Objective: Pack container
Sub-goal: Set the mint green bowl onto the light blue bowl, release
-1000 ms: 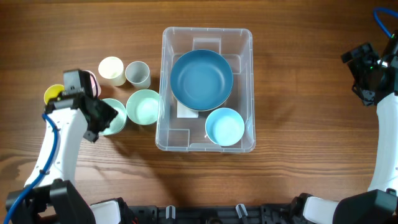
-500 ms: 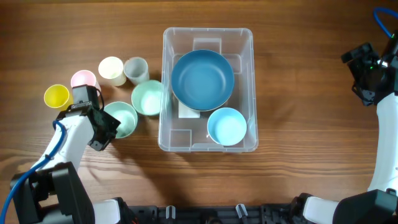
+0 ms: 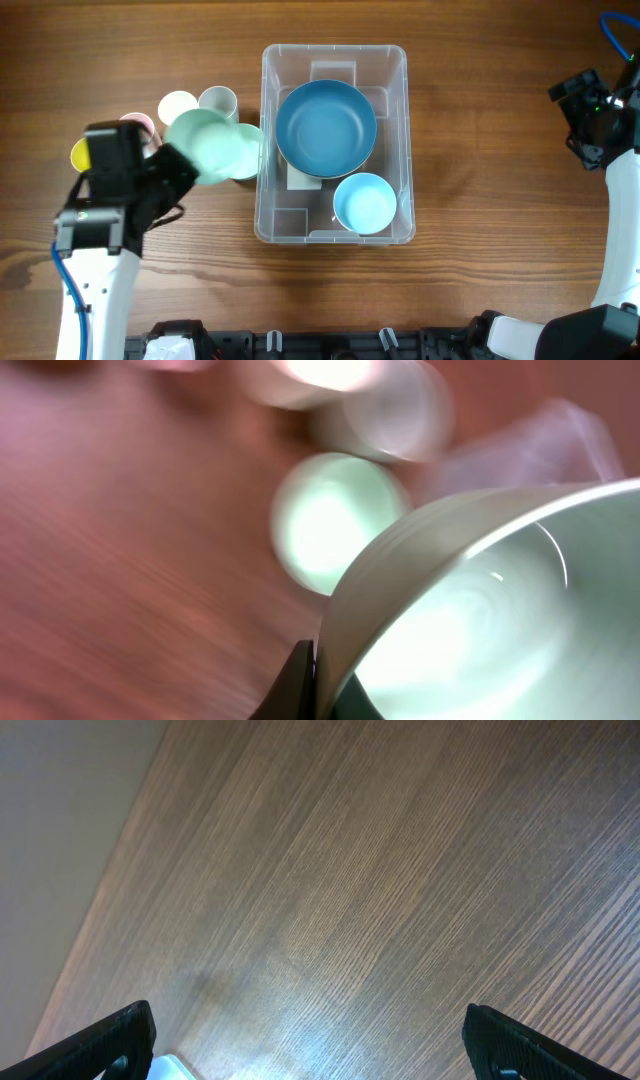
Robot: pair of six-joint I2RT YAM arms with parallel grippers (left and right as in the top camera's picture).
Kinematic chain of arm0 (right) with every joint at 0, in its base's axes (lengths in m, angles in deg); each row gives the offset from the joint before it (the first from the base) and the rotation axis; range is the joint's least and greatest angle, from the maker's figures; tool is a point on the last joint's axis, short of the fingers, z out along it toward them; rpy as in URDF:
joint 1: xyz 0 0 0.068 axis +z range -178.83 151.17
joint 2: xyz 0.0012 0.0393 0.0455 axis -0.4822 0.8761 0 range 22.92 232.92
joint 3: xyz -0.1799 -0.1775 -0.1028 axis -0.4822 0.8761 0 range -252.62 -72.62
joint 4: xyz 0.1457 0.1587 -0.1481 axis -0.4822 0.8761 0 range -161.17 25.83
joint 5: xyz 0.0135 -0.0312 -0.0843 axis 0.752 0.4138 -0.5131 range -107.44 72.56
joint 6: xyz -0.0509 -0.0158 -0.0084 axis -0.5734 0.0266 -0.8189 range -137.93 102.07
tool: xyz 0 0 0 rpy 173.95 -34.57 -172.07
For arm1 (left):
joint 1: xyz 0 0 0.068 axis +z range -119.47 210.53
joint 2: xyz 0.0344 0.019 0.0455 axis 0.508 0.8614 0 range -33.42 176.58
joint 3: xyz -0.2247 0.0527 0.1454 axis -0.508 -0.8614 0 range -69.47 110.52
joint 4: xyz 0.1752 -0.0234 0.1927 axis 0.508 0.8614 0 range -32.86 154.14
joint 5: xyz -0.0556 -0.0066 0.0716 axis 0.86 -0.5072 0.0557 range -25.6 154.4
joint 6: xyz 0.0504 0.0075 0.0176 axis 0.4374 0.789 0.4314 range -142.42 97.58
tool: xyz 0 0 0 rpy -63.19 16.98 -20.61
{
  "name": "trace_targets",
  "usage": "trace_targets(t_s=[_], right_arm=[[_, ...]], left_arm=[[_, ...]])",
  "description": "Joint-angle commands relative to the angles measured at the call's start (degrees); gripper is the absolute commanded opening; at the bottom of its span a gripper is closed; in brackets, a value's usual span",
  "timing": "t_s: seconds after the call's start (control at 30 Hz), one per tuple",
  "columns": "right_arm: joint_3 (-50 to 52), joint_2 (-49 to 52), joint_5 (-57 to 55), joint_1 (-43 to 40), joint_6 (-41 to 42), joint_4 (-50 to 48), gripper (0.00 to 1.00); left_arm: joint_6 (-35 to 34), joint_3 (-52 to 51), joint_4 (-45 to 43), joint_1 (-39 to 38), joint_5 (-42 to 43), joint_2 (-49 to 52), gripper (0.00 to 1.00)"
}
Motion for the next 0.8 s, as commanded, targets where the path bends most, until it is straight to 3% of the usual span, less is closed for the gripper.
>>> trace_targets(t_s=[0.0, 0.23, 0.43, 0.5, 0.57, 0.63, 0.77], right_arm=[[0.1, 0.7, -0.6, 0.2, 0.8, 0.0, 1.0], [0.1, 0.7, -0.6, 0.2, 0.8, 0.0, 0.99], [0.1, 0.7, -0.6, 0.2, 0.8, 0.0, 1.0], [0.1, 0.7, -0.6, 0.2, 0.8, 0.0, 0.99], [0.1, 0.7, -0.6, 0.2, 0.8, 0.0, 1.0], [0.1, 0.7, -0.6, 0.2, 0.8, 0.0, 1.0], [0.1, 0.7, -0.6, 0.2, 0.8, 0.0, 1.0]], left_arm=[[4.9, 1.3, -4.7, -12.9, 5.9, 1.0, 0.04], [12.3, 1.3, -13.1, -35.4, 0.6, 14.5, 0.04], [12.3, 1.3, -16.9, -41.1, 1.6, 26.3, 0.04], [12.3, 1.3, -17.2, -41.9, 2.2, 26.9, 0.13], [12.3, 1.3, -17.1, -42.3, 1.2, 26.9, 0.39], [12.3, 2.0, -17.0, -41.6, 0.7, 26.8, 0.47], [12.4, 12.3, -7.3, -34.6, 0.2, 23.6, 0.48]])
